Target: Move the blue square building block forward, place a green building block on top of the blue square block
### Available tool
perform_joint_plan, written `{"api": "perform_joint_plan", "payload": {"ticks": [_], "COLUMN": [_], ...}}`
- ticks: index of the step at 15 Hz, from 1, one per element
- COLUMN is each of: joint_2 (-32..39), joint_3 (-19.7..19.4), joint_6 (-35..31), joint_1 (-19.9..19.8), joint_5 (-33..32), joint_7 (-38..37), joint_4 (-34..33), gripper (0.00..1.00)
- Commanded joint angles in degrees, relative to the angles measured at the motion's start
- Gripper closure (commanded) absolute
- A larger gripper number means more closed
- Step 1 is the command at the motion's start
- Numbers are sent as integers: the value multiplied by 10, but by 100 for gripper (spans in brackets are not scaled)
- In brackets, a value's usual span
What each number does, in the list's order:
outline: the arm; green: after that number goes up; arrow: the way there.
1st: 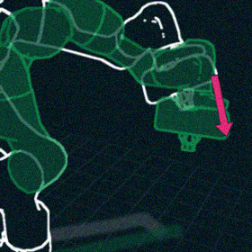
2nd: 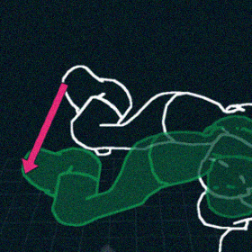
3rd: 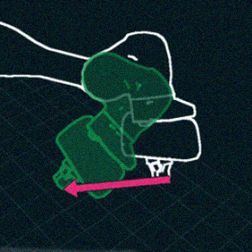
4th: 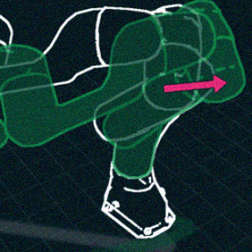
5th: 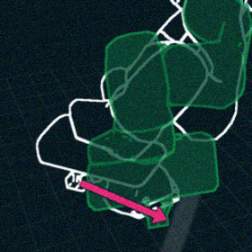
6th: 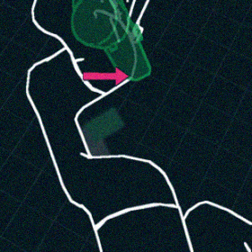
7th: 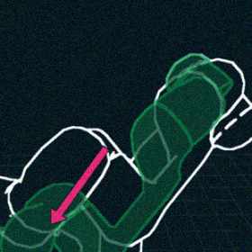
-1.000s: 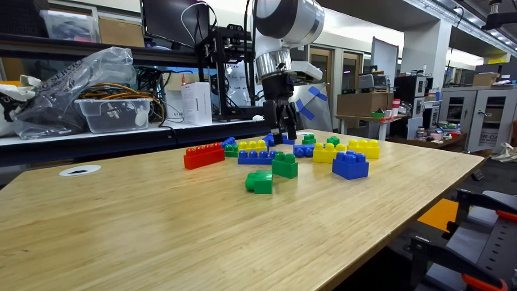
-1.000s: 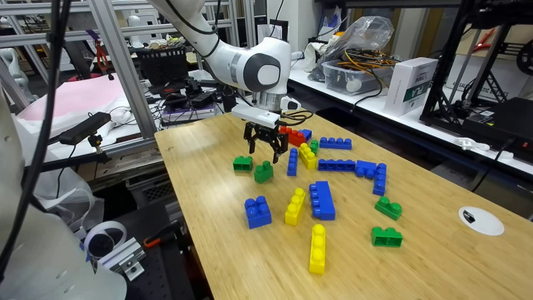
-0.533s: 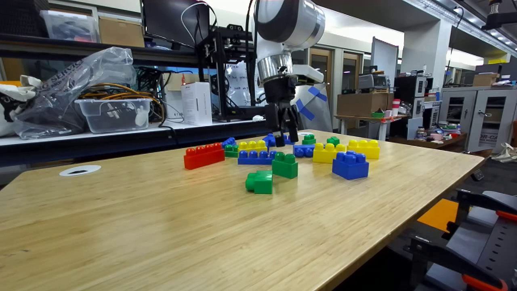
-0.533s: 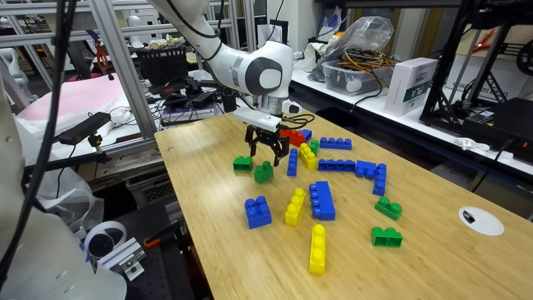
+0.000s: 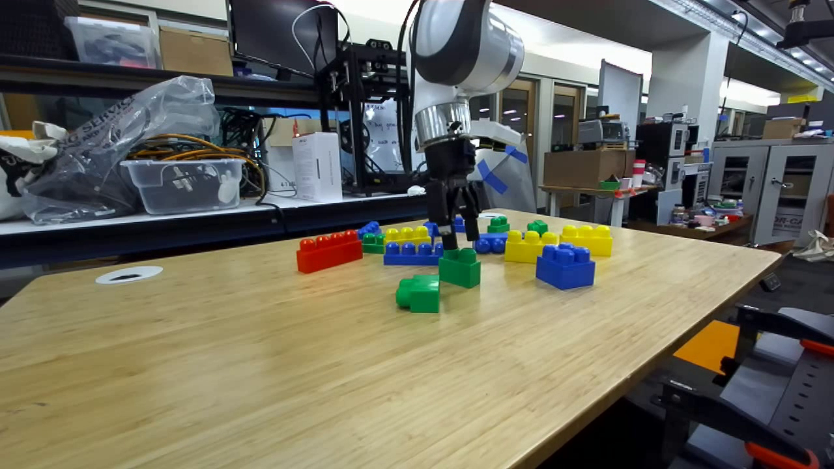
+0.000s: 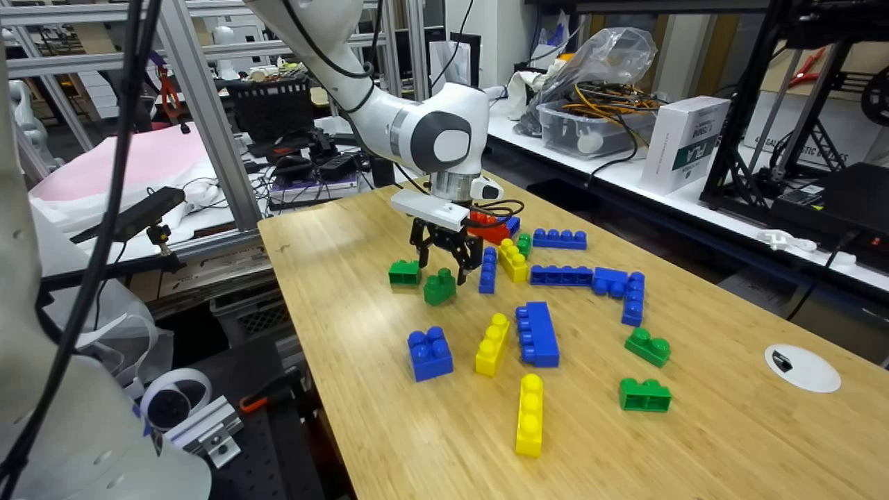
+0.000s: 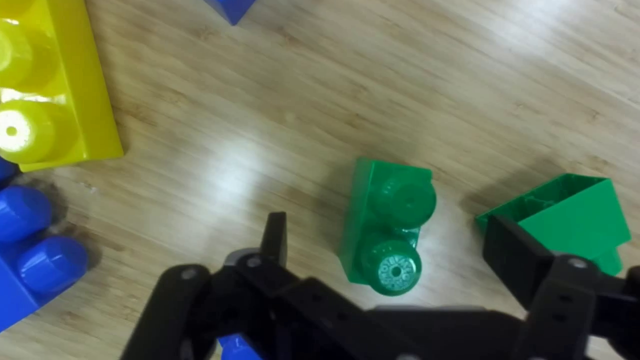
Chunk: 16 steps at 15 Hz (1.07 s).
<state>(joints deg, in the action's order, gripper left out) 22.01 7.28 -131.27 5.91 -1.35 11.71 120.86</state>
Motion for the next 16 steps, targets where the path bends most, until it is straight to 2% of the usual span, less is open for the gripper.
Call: {"api": "perform_joint_plan", "payload": {"ticks": [1,11,12,14,16], "joint_2": [6,28,28,27,27], "joint_3": [5,13,11,10,9], "joint_6": [-30,-86,-92,-99,-108], "joint_1": [1,5,6,8,9], "joint_5": [5,17,14,11,9], "joint_7": [-12,-48,-53,-60,-65], "joint_4": [7,16,19,22,25], "gripper": [0,0,25,33,48]}}
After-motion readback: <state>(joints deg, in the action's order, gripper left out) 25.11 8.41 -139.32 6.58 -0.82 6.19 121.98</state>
